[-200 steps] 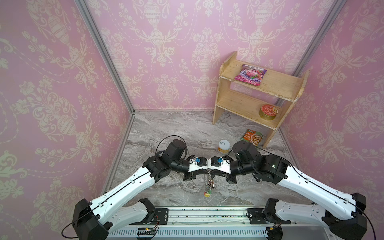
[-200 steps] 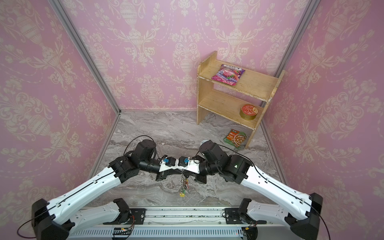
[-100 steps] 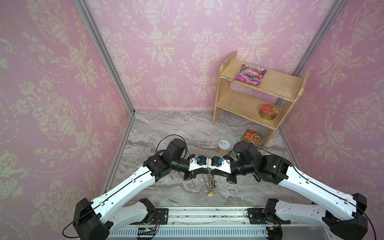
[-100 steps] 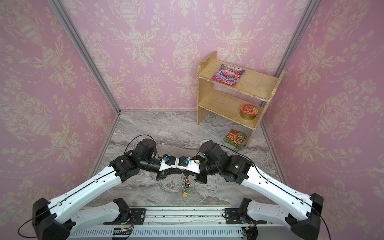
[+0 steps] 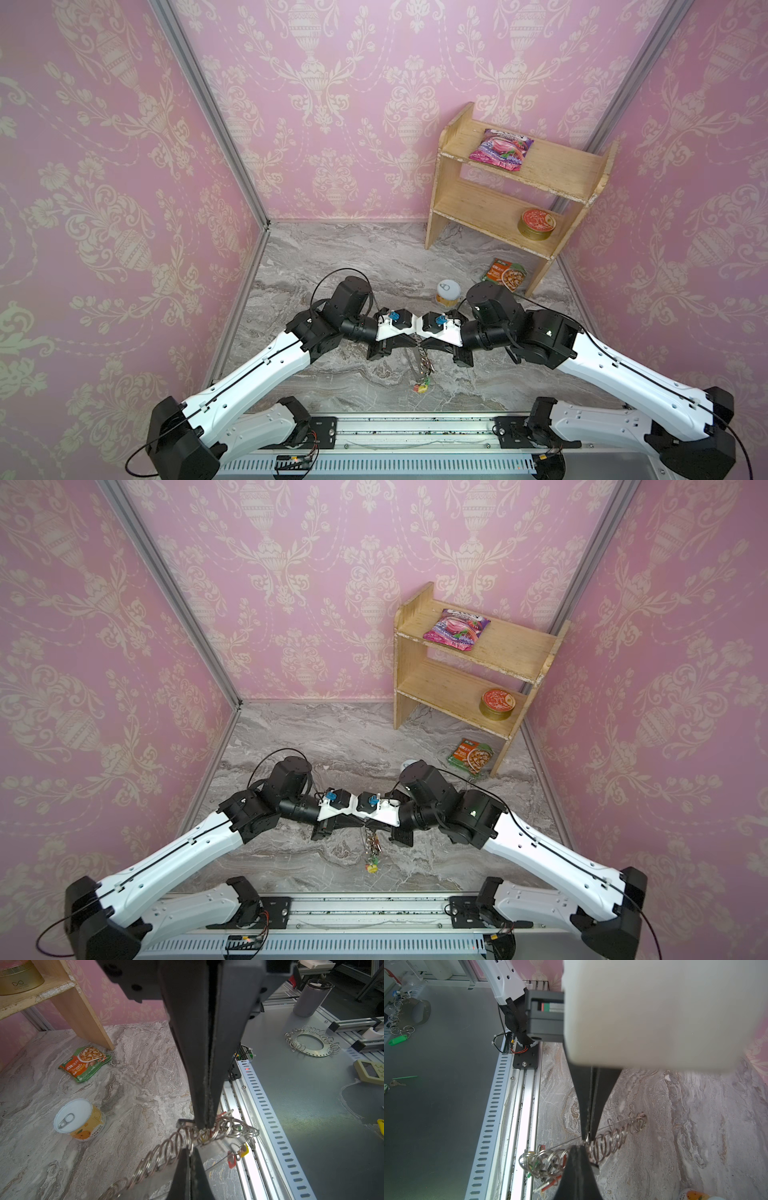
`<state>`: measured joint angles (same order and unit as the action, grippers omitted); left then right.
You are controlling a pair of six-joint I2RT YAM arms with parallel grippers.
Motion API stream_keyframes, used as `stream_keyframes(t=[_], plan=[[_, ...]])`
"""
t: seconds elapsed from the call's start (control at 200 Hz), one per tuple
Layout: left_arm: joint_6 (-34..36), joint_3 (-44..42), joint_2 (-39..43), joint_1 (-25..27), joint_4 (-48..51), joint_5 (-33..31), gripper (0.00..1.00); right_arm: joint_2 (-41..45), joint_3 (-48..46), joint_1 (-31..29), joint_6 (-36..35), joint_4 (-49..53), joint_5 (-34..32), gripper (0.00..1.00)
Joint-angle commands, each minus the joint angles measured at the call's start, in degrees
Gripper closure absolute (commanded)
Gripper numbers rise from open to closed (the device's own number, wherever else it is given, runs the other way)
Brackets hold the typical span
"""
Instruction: Put the keys on the keyring
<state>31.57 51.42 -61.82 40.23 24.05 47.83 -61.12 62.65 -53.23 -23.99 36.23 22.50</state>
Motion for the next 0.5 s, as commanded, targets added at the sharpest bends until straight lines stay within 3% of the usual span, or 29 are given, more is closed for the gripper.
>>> stream_keyframes(t=[0.0, 0.495], plan=[[-2.28, 2.68, -0.66, -2.34, -4.76, -2.4, 1.0, 1.8, -0.69, -0.84, 0.26, 4.14, 6.33, 1.0], [-3.14, 3.34, -1.68, -3.17, -4.7, -0.55, 1.0, 2.23, -0.95, -0.82, 0.26, 4.29, 6.18, 1.0]])
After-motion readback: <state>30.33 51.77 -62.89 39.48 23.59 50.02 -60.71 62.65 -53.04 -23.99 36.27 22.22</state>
